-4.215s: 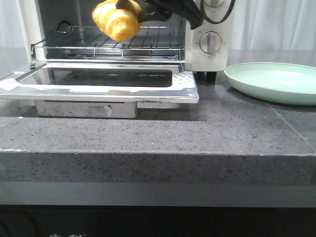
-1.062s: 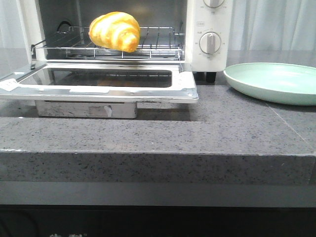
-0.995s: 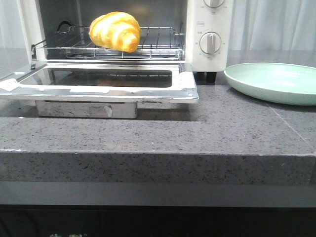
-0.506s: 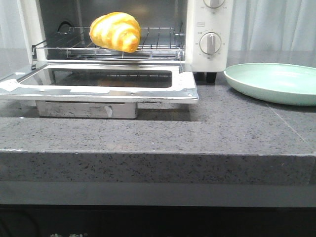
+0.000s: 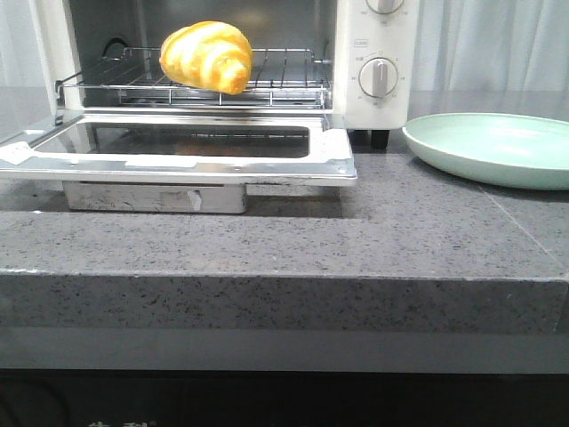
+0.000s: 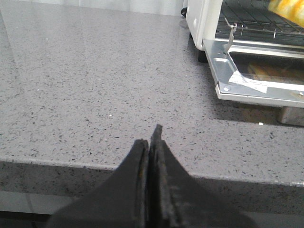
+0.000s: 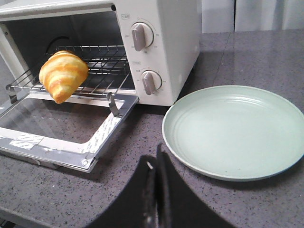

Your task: Put bread in oven

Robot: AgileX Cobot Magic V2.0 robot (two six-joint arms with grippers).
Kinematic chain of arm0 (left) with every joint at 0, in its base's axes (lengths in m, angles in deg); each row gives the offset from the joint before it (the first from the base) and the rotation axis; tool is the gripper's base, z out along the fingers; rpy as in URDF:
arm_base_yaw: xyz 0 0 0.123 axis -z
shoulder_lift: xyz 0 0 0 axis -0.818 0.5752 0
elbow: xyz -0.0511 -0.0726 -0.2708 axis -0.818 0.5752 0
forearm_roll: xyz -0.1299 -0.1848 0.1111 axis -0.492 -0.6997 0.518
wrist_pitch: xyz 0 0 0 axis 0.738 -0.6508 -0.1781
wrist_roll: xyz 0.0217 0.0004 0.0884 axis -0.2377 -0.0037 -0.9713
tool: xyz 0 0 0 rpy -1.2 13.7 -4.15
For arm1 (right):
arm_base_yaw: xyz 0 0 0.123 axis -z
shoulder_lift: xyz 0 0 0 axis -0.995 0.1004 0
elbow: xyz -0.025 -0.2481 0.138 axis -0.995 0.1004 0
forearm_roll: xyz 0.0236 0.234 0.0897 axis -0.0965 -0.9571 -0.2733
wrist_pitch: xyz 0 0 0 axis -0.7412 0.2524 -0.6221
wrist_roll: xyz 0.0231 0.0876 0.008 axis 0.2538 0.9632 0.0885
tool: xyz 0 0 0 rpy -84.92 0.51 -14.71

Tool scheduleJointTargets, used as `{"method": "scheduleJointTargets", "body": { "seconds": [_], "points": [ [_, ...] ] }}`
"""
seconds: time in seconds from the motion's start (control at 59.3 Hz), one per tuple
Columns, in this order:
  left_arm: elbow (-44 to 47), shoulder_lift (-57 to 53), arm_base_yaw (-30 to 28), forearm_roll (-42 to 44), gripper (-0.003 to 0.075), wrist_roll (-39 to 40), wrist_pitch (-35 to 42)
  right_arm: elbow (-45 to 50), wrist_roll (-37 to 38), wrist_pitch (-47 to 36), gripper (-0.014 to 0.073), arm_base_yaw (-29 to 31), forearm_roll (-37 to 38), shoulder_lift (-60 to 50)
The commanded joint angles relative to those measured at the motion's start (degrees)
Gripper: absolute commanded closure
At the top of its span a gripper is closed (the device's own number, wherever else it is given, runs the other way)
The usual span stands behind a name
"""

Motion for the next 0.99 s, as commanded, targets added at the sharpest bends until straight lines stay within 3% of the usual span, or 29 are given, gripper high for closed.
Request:
{"method": "scheduleJointTargets", "body": {
  "seconds": [0.0,0.489,0.624,0.809,0.978],
  "points": [
    [0.47,-1.03,0.03,-0.14,0.0741,0.51,4.26,-1.57,-0.45,-4.56,0.0663,0.27,1.00,0.24],
    [0.47,-1.03,0.03,-0.14,0.0741,0.51,4.26,-1.57,-0.49,-4.50,0.0663,0.27,1.22,0.24],
    [0.47,-1.03,0.03,-0.14,0.0741,0.51,4.26,0.29,-1.47,-8.03,0.0663,0.56,1.26,-0.06],
    [0.47,-1.03,0.03,-0.14,0.0741,0.51,4.26,6.94,-12.67,-16.92,0.0663,5.80,-1.67,-6.21],
    [0.47,-1.03,0.03,-0.14,0.0741,0.51,4.26,14.01,-15.40,-16.11,0.0663,12.28,-6.83,-14.52]
  ]
}}
